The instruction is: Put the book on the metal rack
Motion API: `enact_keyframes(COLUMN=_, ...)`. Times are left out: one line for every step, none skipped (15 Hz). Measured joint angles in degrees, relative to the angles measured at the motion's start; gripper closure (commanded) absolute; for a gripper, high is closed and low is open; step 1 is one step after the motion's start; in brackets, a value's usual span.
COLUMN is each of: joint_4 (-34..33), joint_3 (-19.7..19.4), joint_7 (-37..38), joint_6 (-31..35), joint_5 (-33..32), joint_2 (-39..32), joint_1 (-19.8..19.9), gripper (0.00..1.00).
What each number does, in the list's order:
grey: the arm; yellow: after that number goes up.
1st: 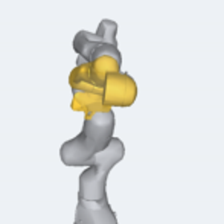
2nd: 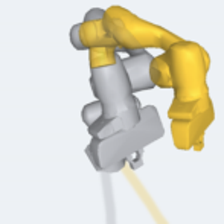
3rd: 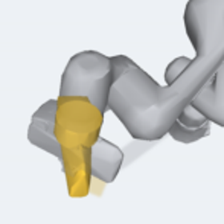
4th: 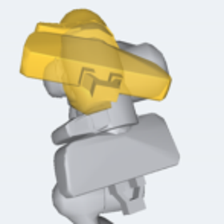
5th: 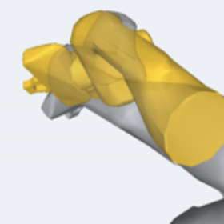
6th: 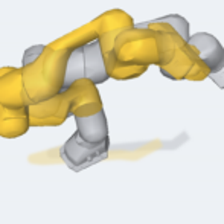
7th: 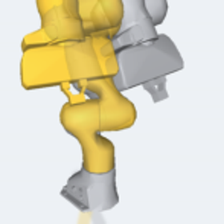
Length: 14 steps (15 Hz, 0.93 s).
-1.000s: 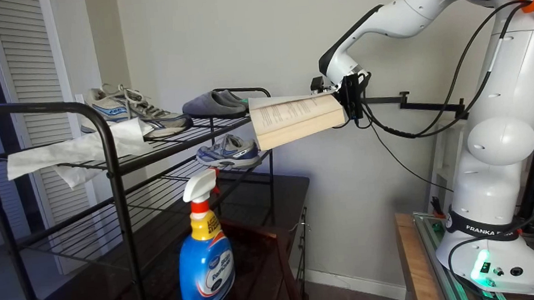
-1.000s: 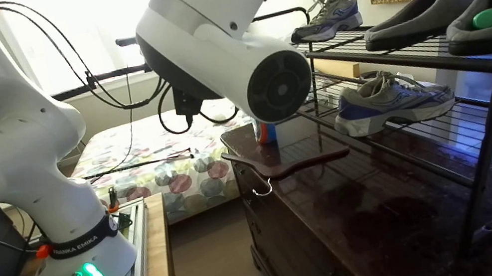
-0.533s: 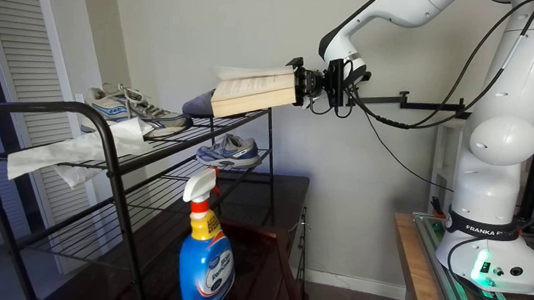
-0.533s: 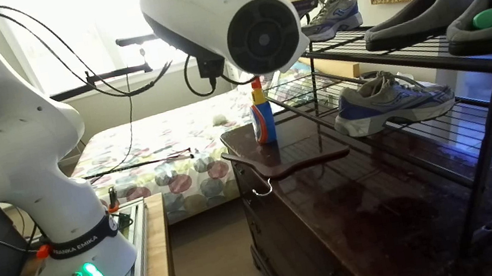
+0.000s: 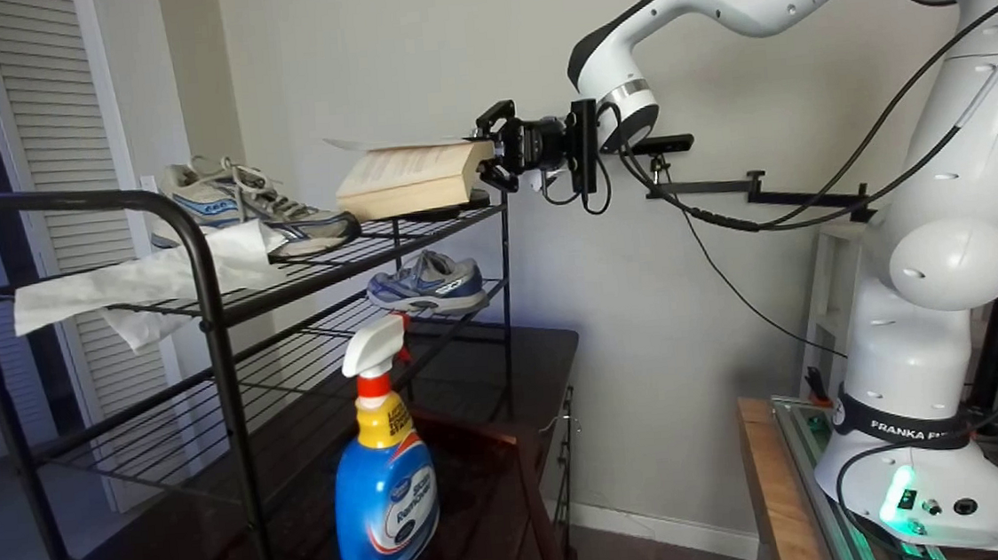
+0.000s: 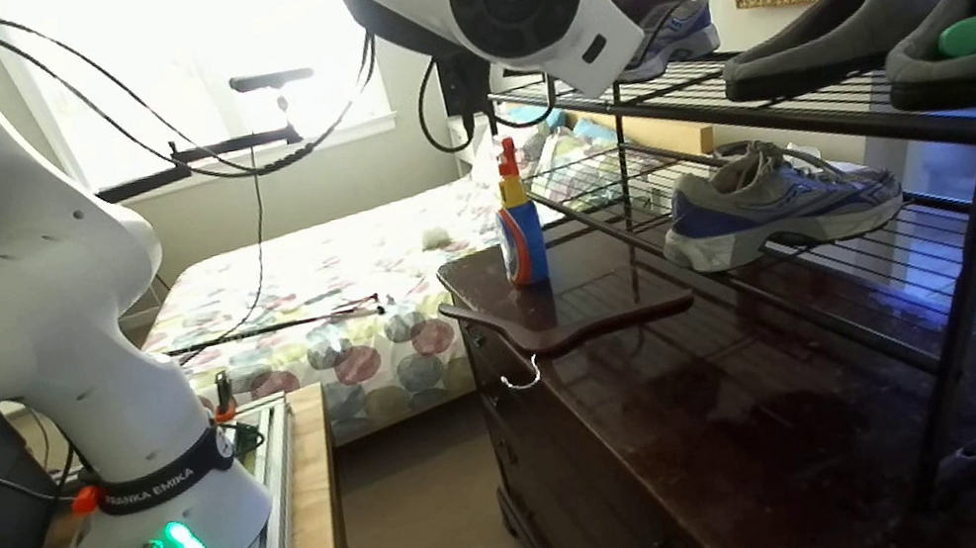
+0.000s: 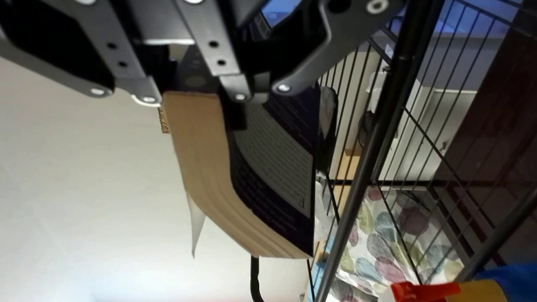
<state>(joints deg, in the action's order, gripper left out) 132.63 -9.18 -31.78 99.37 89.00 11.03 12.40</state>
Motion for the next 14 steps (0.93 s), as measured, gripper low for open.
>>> enact_keyframes(joint_4=-0.6, joint_3=-0.1, joint_7=0.0, joint_6=0.8, joint_5=0.8, joint_2=0.0, joint_1=0.0, gripper=0.93)
enact_keyframes(joint_4=-1.3, joint_3=-0.3, joint_7=0.0, joint_6=1.6, joint_5=1.4, joint_2=-0.1, joint_1=0.1, gripper=0.93)
enact_keyframes(joint_4=-1.8, joint_3=-0.4, joint_7=0.0, joint_6=2.3, joint_5=1.8, joint_2=-0.2, joint_1=0.1, gripper=0.93)
enact_keyframes(joint_4=-2.4, joint_3=-0.6, joint_7=0.0, joint_6=2.9, joint_5=1.9, joint_2=-0.5, joint_1=0.1, gripper=0.93)
enact_keyframes(joint_4=-2.9, joint_3=-0.6, joint_7=0.0, joint_6=3.5, joint_5=1.9, joint_2=-0.9, joint_1=0.1, gripper=0.93)
enact_keyframes(joint_4=-3.3, joint_3=-0.6, joint_7=0.0, joint_6=4.0, joint_5=1.9, joint_2=-1.5, joint_1=0.1, gripper=0.93)
enact_keyframes(joint_4=-3.6, joint_3=-0.6, joint_7=-0.1, joint_6=4.4, joint_5=1.9, joint_2=-2.3, joint_1=0.0, gripper=0.93)
enact_keyframes(joint_4=-4.0, joint_3=-0.5, joint_7=-0.1, joint_6=4.5, joint_5=1.9, joint_2=-3.1, joint_1=0.0, gripper=0.93)
enact_keyframes(joint_4=-4.3, joint_3=-0.5, joint_7=-0.2, joint_6=4.5, joint_5=1.9, joint_2=-4.0, joint_1=-0.2, gripper=0.93)
enact_keyframes(joint_4=-4.5, joint_3=-0.5, joint_7=-0.4, joint_6=4.6, joint_5=1.9, joint_2=-4.9, joint_1=-0.4, gripper=0.93)
enact_keyframes(joint_4=-4.7, joint_3=-0.4, joint_7=-0.4, joint_6=4.6, joint_5=2.0, joint_2=-5.7, joint_1=-0.6, gripper=0.93)
enact_keyframes(joint_4=-4.9, joint_3=-0.2, joint_7=-0.5, joint_6=4.7, joint_5=2.0, joint_2=-6.4, joint_1=-0.9, gripper=0.93)
enact_keyframes(joint_4=-5.2, joint_3=0.0, joint_7=-0.7, joint_6=5.0, joint_5=2.2, joint_2=-7.1, joint_1=-1.3, gripper=0.93)
enact_keyframes(joint_4=-5.4, joint_3=0.2, joint_7=-0.9, joint_6=5.7, joint_5=2.4, joint_2=-7.8, joint_1=-1.6, gripper=0.93)
